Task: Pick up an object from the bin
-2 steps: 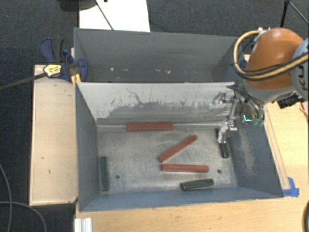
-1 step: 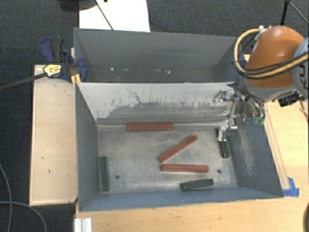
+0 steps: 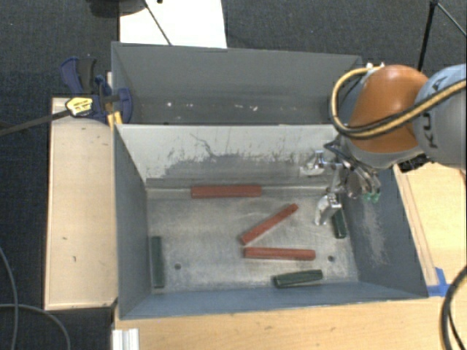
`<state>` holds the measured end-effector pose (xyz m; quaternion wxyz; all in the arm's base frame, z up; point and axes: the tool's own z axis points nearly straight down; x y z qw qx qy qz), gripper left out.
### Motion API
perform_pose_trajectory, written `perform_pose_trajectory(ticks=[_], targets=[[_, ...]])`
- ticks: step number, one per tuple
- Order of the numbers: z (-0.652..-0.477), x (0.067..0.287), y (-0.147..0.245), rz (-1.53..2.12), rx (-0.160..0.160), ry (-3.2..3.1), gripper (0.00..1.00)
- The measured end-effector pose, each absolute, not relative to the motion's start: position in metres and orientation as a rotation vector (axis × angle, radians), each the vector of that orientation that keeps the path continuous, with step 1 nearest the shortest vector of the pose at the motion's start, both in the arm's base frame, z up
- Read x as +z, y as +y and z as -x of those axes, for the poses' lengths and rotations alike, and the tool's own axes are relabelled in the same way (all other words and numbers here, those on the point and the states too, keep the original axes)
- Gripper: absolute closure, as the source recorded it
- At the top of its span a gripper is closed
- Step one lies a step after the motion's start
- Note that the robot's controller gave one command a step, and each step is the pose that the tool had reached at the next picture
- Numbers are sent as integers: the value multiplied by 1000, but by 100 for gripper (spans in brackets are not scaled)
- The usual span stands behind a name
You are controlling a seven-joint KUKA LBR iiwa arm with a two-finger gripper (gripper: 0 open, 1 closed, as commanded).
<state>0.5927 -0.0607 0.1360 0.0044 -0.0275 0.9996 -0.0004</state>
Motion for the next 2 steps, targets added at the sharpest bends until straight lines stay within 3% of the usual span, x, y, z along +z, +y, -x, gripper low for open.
perform_pose_trajectory(ticks=[1, 2], targets=[[-571, 75, -7, 177, 0, 3129, 100], [-571, 75, -7, 177, 0, 3129, 100]])
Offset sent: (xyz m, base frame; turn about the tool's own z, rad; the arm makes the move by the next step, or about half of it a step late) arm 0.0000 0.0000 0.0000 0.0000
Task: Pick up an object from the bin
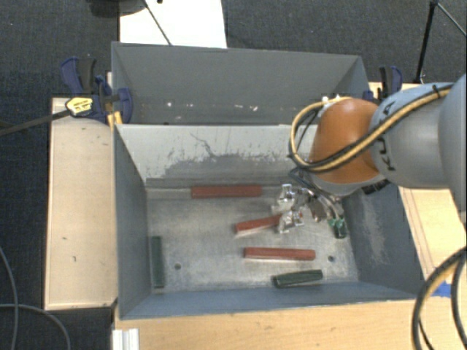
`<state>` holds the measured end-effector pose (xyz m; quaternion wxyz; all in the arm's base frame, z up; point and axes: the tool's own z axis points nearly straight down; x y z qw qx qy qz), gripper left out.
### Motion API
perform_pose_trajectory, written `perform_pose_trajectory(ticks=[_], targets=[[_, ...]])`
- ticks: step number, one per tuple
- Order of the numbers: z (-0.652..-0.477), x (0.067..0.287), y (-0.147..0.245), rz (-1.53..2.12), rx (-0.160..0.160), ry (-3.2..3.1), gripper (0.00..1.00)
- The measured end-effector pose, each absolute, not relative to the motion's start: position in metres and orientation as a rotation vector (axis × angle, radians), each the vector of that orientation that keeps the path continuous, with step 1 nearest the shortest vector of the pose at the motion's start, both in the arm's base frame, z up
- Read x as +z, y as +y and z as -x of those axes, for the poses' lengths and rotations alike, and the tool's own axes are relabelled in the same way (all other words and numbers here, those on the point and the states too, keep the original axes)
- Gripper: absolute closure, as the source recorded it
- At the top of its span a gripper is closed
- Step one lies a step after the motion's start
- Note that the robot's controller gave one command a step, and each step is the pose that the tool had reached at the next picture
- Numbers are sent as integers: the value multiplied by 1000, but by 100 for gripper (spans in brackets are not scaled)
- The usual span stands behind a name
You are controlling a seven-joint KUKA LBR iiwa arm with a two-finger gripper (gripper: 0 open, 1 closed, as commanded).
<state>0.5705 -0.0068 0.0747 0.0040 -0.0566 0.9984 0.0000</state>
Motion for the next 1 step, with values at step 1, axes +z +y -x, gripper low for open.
perform_pose_trajectory(ticks=[1], targets=[[-562, 138, -46, -207, 0, 3131, 100]])
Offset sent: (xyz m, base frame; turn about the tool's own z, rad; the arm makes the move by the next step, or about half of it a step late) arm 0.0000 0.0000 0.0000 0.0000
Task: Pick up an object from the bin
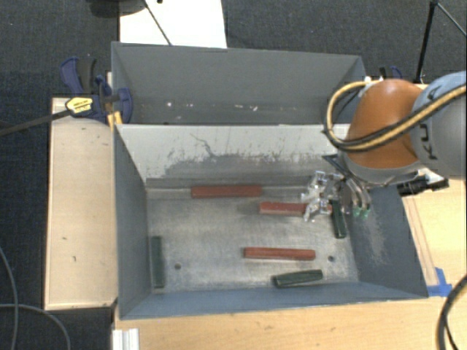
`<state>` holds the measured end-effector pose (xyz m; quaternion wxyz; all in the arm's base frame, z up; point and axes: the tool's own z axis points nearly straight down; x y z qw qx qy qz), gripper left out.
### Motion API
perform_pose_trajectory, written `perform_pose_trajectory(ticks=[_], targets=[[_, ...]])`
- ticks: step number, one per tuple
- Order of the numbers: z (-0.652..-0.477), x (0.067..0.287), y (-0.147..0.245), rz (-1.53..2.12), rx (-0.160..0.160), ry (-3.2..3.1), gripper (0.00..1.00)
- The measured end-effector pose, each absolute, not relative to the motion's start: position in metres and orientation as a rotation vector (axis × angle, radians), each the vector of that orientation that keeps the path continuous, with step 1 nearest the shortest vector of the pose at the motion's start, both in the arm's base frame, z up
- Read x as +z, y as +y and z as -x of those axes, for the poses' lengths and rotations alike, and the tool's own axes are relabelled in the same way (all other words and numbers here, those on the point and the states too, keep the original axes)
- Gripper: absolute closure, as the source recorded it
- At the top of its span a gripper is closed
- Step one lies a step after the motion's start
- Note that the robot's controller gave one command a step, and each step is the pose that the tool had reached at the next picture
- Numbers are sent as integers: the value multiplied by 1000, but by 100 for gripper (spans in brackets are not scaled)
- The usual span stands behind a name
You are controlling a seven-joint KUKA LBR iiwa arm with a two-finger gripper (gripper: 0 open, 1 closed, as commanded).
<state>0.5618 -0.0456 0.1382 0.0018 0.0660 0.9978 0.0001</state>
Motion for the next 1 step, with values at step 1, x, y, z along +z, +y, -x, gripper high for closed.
perform_pose_trajectory(ticks=[1], targets=[[-562, 138, -46, -205, 0, 3131, 100]])
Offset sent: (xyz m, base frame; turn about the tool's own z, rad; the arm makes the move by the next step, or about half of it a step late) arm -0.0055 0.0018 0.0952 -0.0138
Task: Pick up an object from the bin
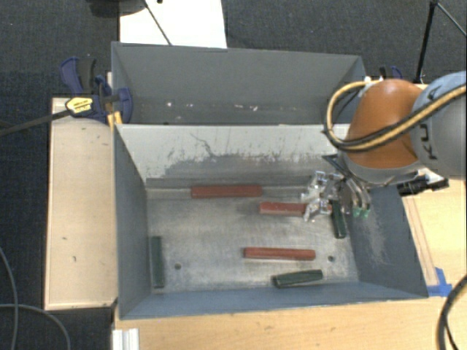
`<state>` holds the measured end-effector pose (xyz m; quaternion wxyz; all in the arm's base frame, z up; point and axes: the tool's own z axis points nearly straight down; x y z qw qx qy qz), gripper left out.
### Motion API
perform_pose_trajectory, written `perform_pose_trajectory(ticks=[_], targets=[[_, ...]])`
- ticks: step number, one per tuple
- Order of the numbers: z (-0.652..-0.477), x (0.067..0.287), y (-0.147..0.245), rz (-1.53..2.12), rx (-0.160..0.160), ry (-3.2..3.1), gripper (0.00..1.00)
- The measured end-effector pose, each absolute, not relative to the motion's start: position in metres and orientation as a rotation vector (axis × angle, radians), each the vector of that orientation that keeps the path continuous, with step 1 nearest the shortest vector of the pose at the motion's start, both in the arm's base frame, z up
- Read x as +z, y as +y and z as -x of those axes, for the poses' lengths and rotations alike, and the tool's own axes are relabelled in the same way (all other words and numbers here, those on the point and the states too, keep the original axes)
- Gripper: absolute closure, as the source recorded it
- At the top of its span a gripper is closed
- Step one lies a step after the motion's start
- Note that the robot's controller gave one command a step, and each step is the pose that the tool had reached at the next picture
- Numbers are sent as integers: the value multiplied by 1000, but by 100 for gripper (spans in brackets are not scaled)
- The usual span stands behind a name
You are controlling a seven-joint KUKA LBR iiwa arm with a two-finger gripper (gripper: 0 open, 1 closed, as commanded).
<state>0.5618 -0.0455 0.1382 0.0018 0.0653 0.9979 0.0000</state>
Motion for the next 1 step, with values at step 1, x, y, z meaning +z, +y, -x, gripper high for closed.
perform_pose_trajectory(ticks=[1], targets=[[-557, 234, -44, -185, 0, 3134, 100]])
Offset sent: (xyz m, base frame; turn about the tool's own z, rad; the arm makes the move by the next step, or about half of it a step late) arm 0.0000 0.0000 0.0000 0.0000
